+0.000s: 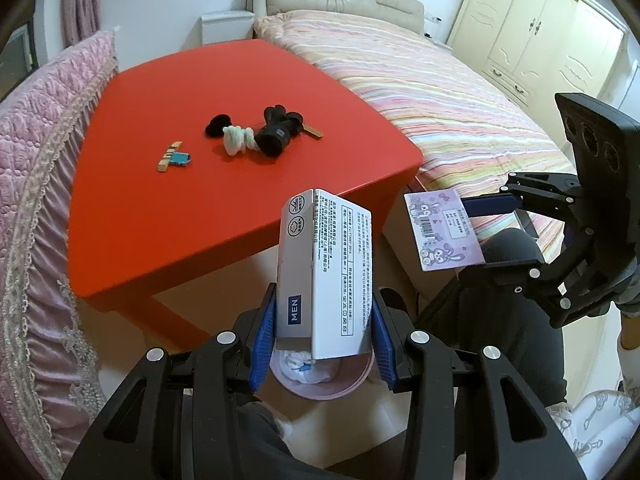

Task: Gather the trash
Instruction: 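Carry the box and card over the wastebasket and open both grippers, then move both open grippers back over the table toward the remaining items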

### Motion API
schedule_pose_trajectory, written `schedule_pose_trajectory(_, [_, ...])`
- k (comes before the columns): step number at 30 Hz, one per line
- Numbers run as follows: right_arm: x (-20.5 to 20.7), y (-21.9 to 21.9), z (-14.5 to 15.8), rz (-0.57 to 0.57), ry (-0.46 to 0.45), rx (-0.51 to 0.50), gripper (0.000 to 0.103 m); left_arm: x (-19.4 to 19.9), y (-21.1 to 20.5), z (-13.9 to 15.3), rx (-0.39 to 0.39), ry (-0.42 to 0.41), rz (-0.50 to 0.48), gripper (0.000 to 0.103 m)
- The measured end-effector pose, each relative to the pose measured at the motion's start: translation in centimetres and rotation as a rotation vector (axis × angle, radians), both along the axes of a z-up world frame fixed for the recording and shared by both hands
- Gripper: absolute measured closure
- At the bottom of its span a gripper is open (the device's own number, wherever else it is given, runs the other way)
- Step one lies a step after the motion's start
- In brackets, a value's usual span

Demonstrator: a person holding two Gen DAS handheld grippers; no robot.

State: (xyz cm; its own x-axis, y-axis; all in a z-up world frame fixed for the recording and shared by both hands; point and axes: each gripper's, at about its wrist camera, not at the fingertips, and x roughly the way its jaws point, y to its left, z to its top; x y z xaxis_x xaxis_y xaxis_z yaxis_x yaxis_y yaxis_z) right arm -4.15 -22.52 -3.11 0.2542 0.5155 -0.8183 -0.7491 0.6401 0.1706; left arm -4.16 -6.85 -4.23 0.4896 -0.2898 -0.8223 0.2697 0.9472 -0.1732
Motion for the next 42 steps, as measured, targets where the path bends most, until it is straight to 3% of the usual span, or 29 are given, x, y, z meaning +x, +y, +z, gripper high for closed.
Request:
schedule_pose_trajectory(3, [-0.1, 0.0, 0.0, 0.003, 0.004, 0.009, 0.034, 0.0, -0.1, 0.1, -0.001, -0.001, -0.006, 0.060])
schedule_pose_trajectory(5, [0.0, 0.0, 0.1, 0.007, 0.012, 0.019, 0.031, 0.0, -0.2, 0.1, -0.004, -0.004, -0.014, 0.052])
schedule_pose_trajectory(7, [0.1, -0.2, 0.0, -0.001, 0.011, 0.021, 0.017, 0.0, -0.2, 0.2, -0.005, -0.008, -0.012, 0.033])
schedule_pose_trajectory(8, [0.2, -0.3, 0.1, -0.006, 0.013, 0.024, 0.016, 0.0, -0.2, 0.2, -0.007, -0.011, -0.005, 0.019])
schedule_pose_trajectory(14, [0.6, -1.0, -0.1, -0.052, 0.010, 0.020, 0.006, 0.3, 0.7, 0.1, -0.001, -0.012, 0.045, 0.008])
schedule_pose_trajectory(31, [1.0, -0.8, -0.1, -0.069, 0.026, 0.020, 0.003, 0.3, 1.8, 0.1, 0.004, -0.018, 0.083, 0.008])
schedule_pose_trajectory(42, [3.8, -0.6, 1.3, -0.107, 0.002, 0.010, 0.003, 1.5, 3.7, 0.7, 0.020, -0.036, 0.128, 0.008])
